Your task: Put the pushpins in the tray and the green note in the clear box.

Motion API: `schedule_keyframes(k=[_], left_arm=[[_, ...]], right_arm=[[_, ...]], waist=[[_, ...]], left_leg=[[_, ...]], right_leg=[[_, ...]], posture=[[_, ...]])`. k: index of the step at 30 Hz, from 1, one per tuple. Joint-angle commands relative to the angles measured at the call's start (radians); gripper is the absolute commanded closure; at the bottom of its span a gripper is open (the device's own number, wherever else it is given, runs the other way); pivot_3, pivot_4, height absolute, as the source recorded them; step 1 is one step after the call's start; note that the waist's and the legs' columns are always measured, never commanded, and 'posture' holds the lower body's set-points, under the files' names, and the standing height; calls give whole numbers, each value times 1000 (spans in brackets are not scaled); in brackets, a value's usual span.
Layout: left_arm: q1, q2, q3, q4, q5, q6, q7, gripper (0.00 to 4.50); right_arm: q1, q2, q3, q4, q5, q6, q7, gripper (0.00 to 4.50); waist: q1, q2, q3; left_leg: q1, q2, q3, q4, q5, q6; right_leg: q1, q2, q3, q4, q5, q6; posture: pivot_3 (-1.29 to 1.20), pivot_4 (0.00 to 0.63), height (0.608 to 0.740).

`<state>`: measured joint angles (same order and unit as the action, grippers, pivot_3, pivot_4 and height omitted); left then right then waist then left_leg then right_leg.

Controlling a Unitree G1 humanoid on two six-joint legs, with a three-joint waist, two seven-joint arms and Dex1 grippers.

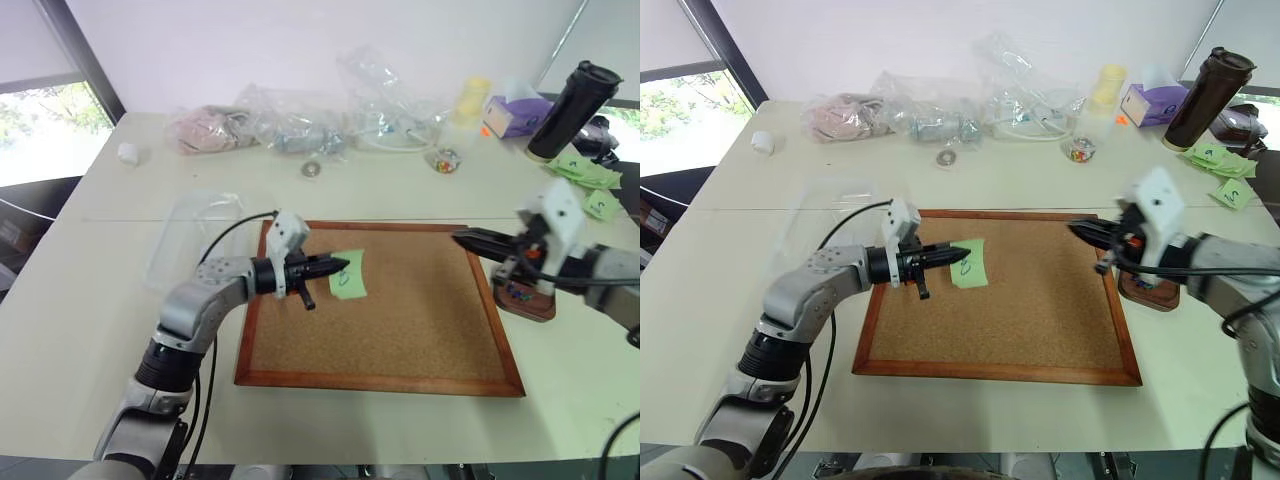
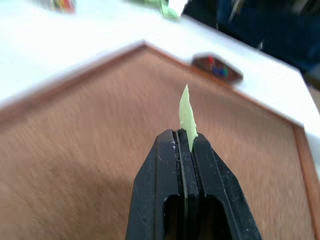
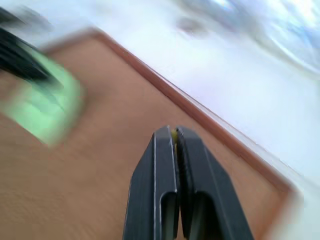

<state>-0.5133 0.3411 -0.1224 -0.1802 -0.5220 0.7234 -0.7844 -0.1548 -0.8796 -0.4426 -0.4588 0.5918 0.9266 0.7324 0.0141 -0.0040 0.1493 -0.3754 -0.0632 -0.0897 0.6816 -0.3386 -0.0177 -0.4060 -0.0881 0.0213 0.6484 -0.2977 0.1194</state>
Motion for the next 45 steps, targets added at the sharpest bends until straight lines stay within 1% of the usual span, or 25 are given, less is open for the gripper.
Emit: schedule_keyframes(k=[1,2,5,9,13,17,19,22,24,25,26,28,29,36,40,42,45], left_arm=[[-32,10,69,-106,-63,47,39,4435],[-34,18,76,-121,-68,56,47,4435],[-35,73,127,-158,-68,75,78,4435],[-17,101,153,-165,-79,85,105,4435],[21,93,118,-215,-106,101,95,4435],[53,106,55,-263,-144,121,33,4435],[62,116,26,-270,-138,116,15,4435],[66,122,10,-263,-126,102,10,4500],[67,123,8,-256,-122,94,7,4500],[67,124,7,-254,-121,92,7,4500],[66,122,5,-250,-120,89,7,4500],[63,118,4,-243,-119,85,10,4500],[62,116,4,-241,-118,84,11,4500],[63,124,9,-238,-126,82,11,4500],[52,137,52,-245,-153,101,25,4500],[43,148,84,-253,-164,112,44,4500],[23,180,158,-275,-174,136,94,4500]], right_arm=[[31,19,-94,72,-5,-23,-30,4500],[46,21,-96,102,-17,-34,-36,4500],[137,34,-60,246,-108,-150,-29,4500],[137,62,-28,368,-141,-233,-28,4500],[107,70,-13,476,-159,-284,-21,4500],[96,64,-6,526,-168,-306,-6,4500],[94,61,-3,541,-172,-313,-1,4500],[90,59,-4,546,-169,-311,4,3543],[90,58,-8,540,-166,-304,6,2559],[90,57,-9,538,-166,-302,7,1929],[89,54,-16,526,-161,-295,7,1501],[85,49,-37,499,-140,-276,9,448],[82,46,-47,489,-131,-267,10,48],[69,14,-89,425,-78,-217,28,48],[55,-30,-104,265,53,-108,92,48],[25,-39,-76,182,108,-60,96,48],[-42,-57,16,81,143,-44,122,48]], waist=[[-3,0,0],[-5,1,0],[-4,1,0],[-4,1,0],[-3,1,0],[-1,1,0],[-2,1,0],[-2,2,-1],[-2,2,-1],[-2,2,-1],[-2,2,-1],[-2,2,-1],[-2,2,-1],[-2,2,-1],[-3,2,0],[-5,2,0],[-5,2,0]], left_leg=[[0,0,0,0,0,0],[1,0,1,0,0,0],[2,1,0,-1,0,0],[2,1,2,-1,0,0],[2,0,2,0,0,0],[2,0,2,1,0,0],[2,0,2,1,0,0],[2,0,2,1,0,0],[2,0,2,1,0,0],[2,0,2,1,0,0],[2,0,2,1,0,0],[2,0,2,1,0,0],[2,0,2,1,0,0],[2,0,2,1,0,0],[2,0,2,1,0,0],[2,1,2,0,0,0],[2,1,1,0,0,0]], right_leg=[[0,0,0,0,0,0],[0,0,1,1,0,0],[0,2,1,1,0,0],[0,2,2,1,0,0],[0,2,2,1,0,0],[0,1,2,1,0,0],[1,1,2,1,0,0],[1,1,2,1,0,0],[0,1,2,1,0,0],[0,1,2,1,0,0],[0,1,2,1,0,0],[0,1,2,1,0,0],[0,1,2,1,0,0],[0,1,2,1,0,0],[0,1,2,1,0,0],[0,2,2,1,0,0],[0,2,2,1,0,0]], posture=[[0,150,740],[0,150,740],[0,150,740],[0,150,740],[0,150,740],[0,150,740],[0,150,740],[0,150,740],[0,150,740],[0,150,740],[0,150,740],[0,150,740],[0,150,740],[0,150,740],[0,150,740],[0,150,740],[0,150,740]])
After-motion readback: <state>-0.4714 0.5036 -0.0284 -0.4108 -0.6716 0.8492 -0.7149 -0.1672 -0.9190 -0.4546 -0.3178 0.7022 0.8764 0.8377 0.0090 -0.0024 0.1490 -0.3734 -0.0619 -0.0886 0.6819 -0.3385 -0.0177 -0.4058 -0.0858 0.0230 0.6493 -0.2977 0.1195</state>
